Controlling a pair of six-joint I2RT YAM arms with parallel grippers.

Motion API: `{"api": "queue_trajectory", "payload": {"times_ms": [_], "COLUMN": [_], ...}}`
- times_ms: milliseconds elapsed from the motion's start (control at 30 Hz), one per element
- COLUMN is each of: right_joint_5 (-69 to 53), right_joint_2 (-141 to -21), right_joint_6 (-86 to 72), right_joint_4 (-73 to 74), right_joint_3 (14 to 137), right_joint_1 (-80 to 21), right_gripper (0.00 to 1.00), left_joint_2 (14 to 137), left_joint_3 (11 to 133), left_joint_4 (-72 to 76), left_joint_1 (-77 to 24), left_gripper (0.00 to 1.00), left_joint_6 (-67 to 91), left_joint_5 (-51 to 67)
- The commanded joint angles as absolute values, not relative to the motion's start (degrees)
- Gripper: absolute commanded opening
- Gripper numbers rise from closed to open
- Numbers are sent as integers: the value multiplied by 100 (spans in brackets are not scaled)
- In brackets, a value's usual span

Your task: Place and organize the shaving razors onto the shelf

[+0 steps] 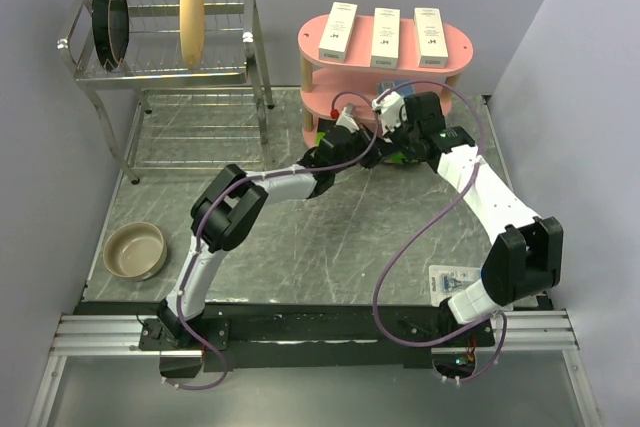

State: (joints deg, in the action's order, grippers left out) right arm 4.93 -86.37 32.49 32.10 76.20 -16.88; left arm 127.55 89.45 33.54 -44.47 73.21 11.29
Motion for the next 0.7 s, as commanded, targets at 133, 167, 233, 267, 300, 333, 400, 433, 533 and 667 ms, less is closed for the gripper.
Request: {"api": "queue_trajectory", "payload": {"times_ms": [133,167,233,267,300,333,400,433,533,667], "right_joint_5": [343,317,255,237,220,194,150,132,62,18], "right_joint_2": [-8807,-8815,-8850,-8859,-8885,-8886,-8877,-8886,-8868,-8859], "right_joint_6": [3173,3173,3173,3182,3190,3182,3173,3182,3199,3182], "right_joint_4": [2602,2558,2453,2409,2339,2277,2084,2013,1750,1433], "right_joint_3": [7928,7928,7937,7928,7928,7919,7858,7831,7691,7532], "right_joint_1": [-1670,-1679,-1696,-1705,-1731,-1731,-1775,-1784,-1854,-1934], "right_gripper": [0,0,0,0,0,0,0,0,0,0], "left_joint_2": [11760,11594,11444,11313,11259,11215,11136,11118,11101,11083], "left_joint_3": [7991,7720,7463,7253,7164,7085,6944,6909,6829,6733], "left_joint_4": [3867,3954,4025,4043,4078,4104,4122,4105,4113,4096], "left_joint_1": [-4210,-4193,-4166,-4131,-4113,-4096,-4052,-4043,-4025,-4025], "left_gripper": [1,1,1,1,1,1,1,1,1,1], "left_joint_6": [7277,7251,7163,7120,7032,6962,6751,6715,6575,6486], "left_joint_5": [1362,1467,1520,1547,1590,1617,1696,1705,1819,1854]}}
